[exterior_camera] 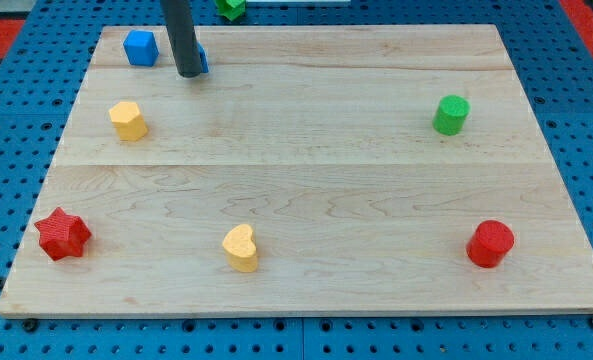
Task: Move the green circle above the red circle
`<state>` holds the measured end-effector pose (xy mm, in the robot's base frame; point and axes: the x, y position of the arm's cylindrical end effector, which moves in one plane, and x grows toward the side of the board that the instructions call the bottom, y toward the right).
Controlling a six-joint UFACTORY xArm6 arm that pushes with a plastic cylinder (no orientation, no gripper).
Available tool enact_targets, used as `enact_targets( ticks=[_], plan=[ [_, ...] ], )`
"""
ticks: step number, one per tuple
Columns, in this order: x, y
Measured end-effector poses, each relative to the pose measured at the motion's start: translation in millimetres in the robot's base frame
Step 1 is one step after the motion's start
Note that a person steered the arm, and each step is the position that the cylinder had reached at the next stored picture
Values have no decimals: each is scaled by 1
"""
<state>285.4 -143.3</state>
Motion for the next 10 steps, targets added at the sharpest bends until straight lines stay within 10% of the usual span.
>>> enact_targets(
  ticks=[10],
  plan=[
    [-28,40]
  ],
)
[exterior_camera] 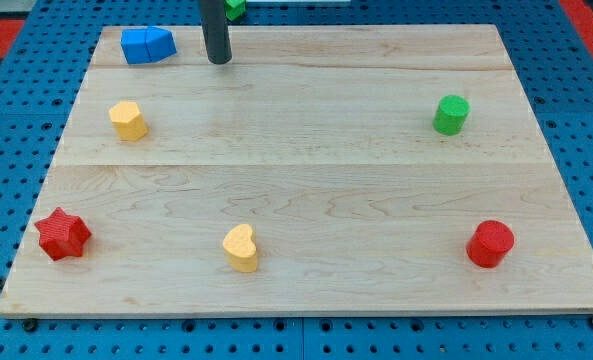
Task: Move the green circle above the red circle
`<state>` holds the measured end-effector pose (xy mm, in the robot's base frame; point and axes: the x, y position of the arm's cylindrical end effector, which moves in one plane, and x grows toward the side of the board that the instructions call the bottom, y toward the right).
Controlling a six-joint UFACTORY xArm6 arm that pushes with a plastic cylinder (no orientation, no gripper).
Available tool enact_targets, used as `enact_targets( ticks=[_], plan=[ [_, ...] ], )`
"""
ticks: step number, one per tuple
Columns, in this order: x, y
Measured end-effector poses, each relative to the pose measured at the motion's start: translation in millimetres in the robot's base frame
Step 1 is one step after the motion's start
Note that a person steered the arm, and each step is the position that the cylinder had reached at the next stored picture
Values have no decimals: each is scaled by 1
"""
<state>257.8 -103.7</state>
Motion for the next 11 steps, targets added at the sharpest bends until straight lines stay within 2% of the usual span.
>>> enact_targets(
  ticks=[2,4,7,9,10,11],
  plan=[
    [0,20],
    [29,85],
    [12,79],
    [-5,171],
    [3,243],
    [42,283]
  ],
)
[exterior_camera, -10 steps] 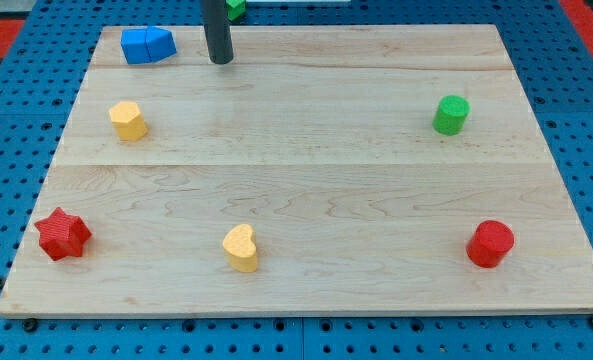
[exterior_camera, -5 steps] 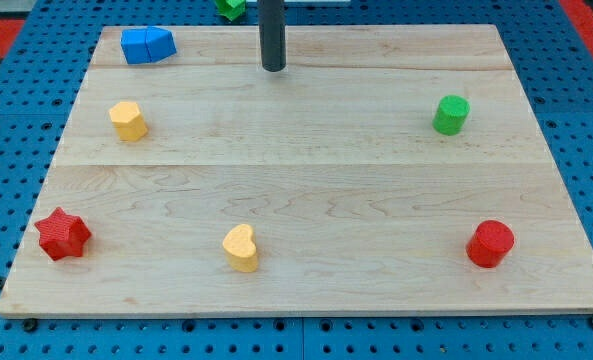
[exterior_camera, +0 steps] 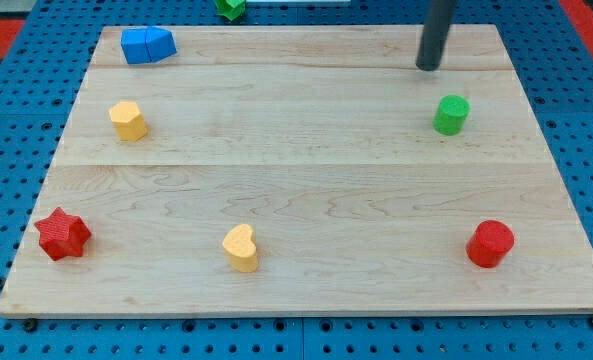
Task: Move the green circle above the red circle
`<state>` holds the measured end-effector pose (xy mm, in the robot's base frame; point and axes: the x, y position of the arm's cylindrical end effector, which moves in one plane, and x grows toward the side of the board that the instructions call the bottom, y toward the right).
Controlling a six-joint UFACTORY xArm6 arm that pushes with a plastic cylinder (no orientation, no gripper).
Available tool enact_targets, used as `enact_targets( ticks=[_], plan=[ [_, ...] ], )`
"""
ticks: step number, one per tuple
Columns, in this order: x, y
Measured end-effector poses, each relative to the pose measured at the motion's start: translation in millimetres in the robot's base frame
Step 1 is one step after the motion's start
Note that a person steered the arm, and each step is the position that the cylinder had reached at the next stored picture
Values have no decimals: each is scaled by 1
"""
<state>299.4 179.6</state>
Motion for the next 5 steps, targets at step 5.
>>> enact_targets(
  ticks=[5],
  plan=[
    [182,34]
  ],
)
